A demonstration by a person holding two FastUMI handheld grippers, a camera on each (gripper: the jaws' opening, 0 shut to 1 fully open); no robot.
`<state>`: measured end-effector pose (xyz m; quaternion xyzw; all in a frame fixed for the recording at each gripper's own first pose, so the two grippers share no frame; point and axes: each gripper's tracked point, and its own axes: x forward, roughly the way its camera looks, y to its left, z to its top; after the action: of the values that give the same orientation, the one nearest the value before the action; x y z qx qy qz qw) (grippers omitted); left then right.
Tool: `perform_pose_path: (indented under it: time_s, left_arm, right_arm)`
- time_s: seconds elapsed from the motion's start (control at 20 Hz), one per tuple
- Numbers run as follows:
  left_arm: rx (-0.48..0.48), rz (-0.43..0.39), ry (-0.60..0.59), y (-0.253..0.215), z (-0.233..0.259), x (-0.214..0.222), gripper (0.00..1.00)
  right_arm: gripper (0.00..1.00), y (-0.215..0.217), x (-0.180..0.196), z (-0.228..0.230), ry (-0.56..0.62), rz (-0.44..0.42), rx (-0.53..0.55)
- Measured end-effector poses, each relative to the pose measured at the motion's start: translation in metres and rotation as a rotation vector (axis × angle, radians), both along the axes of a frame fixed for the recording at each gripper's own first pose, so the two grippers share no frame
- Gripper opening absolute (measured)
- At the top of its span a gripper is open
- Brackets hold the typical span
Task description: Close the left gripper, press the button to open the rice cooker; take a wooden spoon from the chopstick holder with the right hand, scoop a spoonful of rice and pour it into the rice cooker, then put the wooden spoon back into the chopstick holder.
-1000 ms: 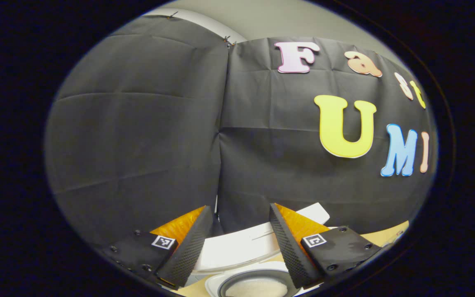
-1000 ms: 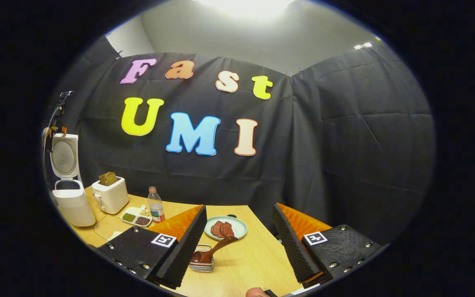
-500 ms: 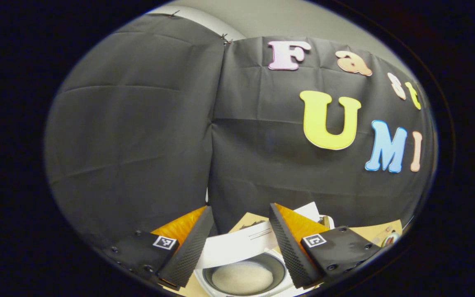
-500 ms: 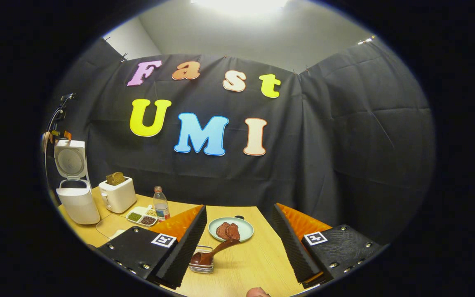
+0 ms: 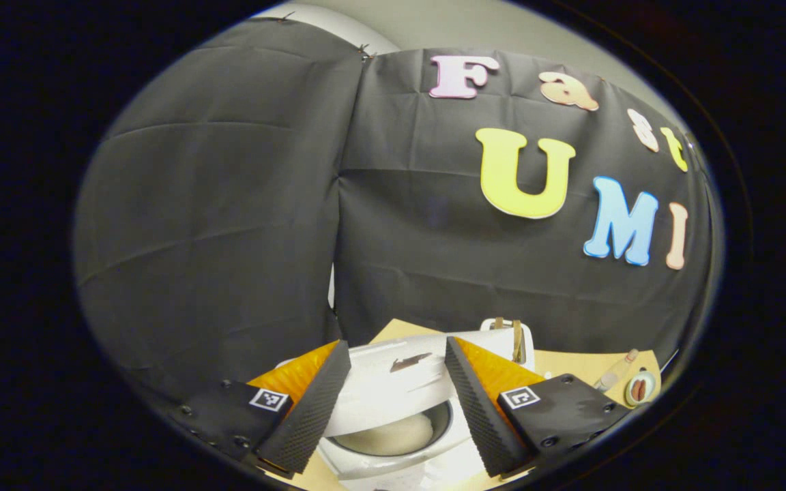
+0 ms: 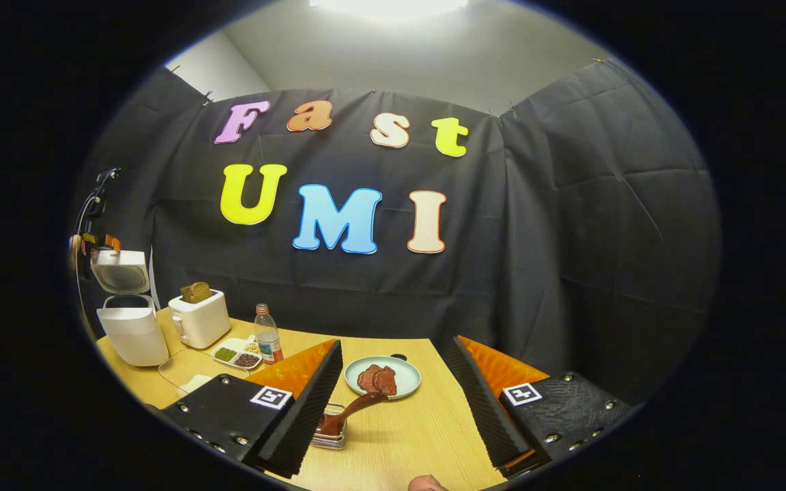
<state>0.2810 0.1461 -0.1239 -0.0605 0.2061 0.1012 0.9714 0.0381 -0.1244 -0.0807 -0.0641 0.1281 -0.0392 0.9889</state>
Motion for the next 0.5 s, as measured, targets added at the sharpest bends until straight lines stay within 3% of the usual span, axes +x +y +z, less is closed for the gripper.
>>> perform_pose_path:
  time_s: [0.5]
  left_arm:
    - [0.003, -0.011, 0.075, -0.026, -0.053, -0.036, 0.98]
  right_arm:
    - [0.96, -0.011, -0.01, -0.01, 0.024, 0.017, 0.015]
